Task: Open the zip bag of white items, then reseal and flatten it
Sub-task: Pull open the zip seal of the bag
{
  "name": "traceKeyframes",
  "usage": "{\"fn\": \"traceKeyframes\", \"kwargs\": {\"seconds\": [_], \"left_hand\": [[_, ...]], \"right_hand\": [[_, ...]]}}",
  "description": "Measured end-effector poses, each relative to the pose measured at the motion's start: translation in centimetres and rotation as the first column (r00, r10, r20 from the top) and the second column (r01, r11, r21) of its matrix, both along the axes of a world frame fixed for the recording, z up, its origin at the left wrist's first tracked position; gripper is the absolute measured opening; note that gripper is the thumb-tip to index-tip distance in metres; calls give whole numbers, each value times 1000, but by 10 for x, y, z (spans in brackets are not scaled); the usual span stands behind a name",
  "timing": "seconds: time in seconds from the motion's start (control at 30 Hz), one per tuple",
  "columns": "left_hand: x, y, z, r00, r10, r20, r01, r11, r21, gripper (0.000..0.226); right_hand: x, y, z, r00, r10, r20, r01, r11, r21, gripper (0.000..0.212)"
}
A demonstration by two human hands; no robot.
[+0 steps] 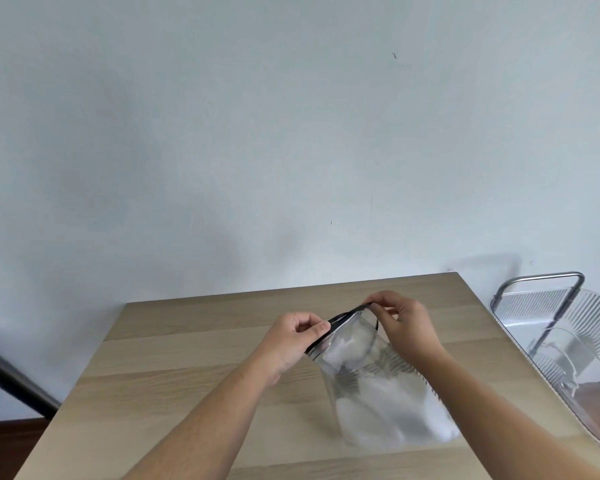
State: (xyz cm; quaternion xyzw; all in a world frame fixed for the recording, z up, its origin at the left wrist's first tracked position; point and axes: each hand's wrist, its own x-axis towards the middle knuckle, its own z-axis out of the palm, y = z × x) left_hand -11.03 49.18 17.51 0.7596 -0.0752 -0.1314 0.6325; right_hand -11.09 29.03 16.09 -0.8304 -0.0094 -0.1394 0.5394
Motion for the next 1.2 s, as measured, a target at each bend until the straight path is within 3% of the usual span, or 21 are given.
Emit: {"fn": "traceKeyframes", "kwargs": {"seconds": [0.27,0.43,0.6,0.7,0.8,0.97,1.1,1.2], "left_hand": [[11,21,-9,999,14,42,-21,985,170,23],[12,6,-3,999,-8,43,3,993,119,15],[15,-15,-1,982,104,157,-134,972,192,15],[13,-16,1,987,84,139,-106,981,163,14],[10,-19,4,990,51,135,-71,987,146,13],[9,-19,7,990,11,138,-31,989,141,18],[15,-12,9,988,33,149,-59,983,172,18],[19,-4,7,988,37,153,-68,977,201,15]], "right_hand": [[9,3,17,912,339,-230,-317,940,128,26],[12,13,13,911,332,-245,-328,943,58,25],[10,13,2,954,257,-153,-275,956,-105,7],[7,8,-11,979,171,-109,-189,964,-186,18],[8,10,-16,996,68,-57,-75,988,-133,15],[11,13,-15,1000,-5,3,5,1000,-31,32],[14,6,-4,999,28,43,-29,1000,5,29],[17,0,6,988,137,-78,-132,989,73,24]]}}
